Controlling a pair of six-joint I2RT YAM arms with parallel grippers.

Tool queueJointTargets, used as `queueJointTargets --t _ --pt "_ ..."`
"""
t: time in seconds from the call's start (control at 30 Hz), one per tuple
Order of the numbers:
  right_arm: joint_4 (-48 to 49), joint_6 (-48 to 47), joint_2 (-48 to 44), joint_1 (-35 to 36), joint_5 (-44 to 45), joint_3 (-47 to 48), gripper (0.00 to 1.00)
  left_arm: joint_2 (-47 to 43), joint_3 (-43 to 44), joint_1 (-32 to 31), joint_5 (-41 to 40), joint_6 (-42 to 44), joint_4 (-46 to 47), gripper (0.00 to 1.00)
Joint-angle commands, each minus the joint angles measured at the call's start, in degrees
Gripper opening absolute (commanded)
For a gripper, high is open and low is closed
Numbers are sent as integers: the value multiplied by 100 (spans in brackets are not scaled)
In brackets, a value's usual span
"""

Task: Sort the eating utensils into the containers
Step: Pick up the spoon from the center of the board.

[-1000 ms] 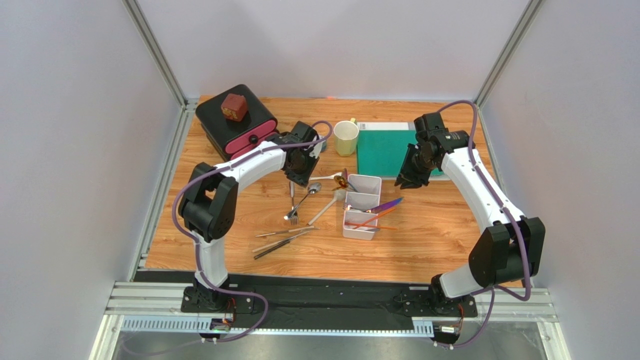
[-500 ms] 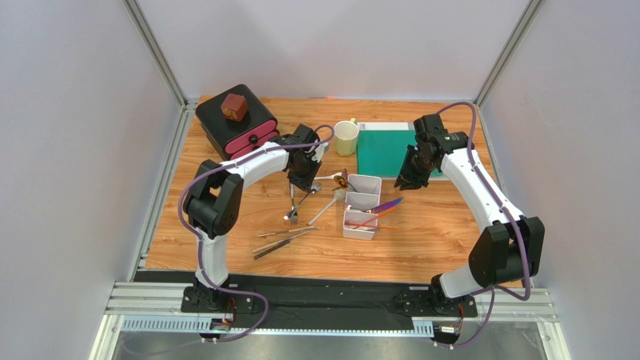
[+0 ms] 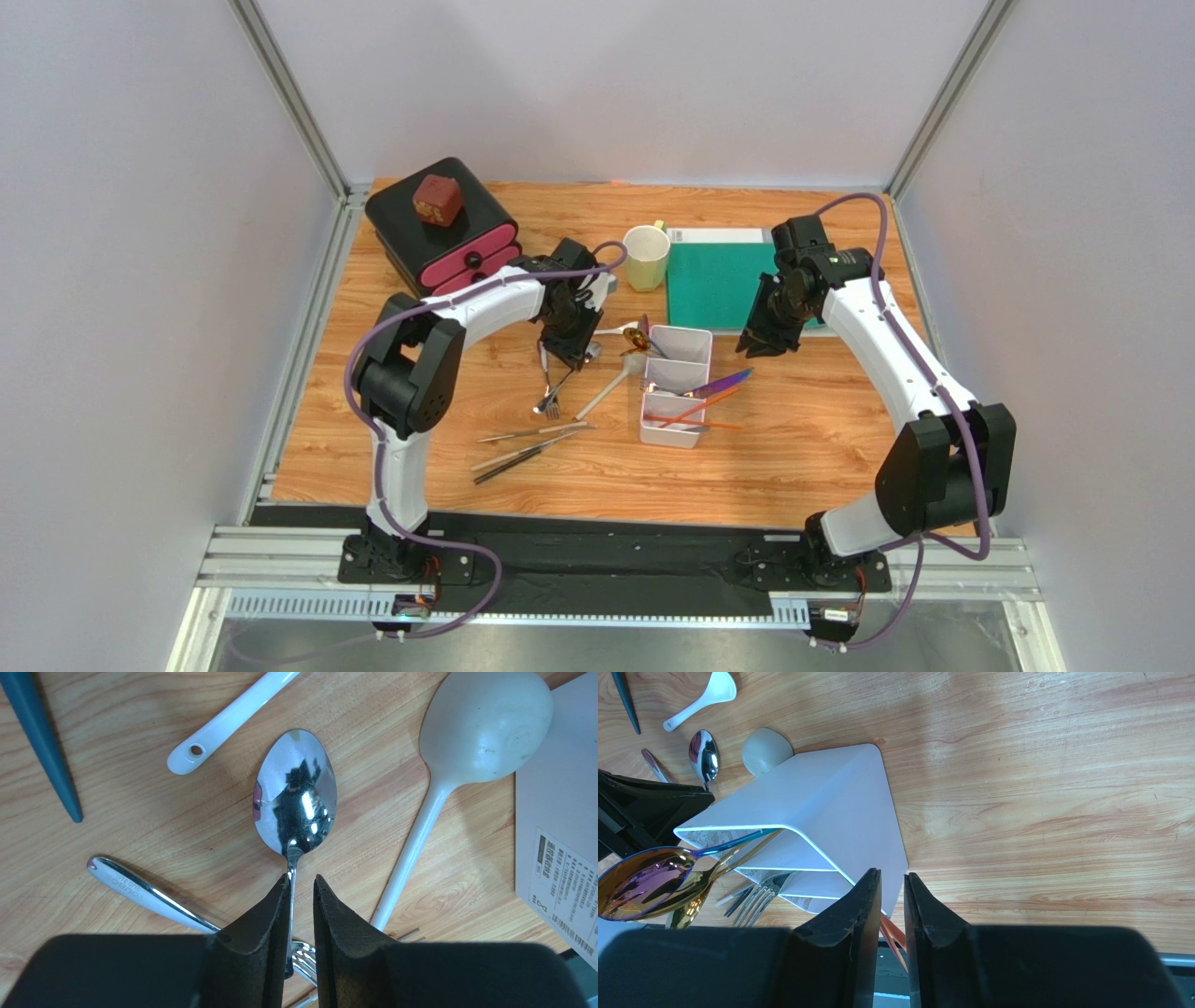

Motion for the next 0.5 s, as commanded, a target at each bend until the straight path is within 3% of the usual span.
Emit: queueJointTargets --t 0.0,0.47 --pt "283 3 -187 -19 -90 93 23 126 136 -3 246 99 -126 24" --pt "327 12 -196 -37 -117 102 23 398 285 -3 150 55 -319 23"
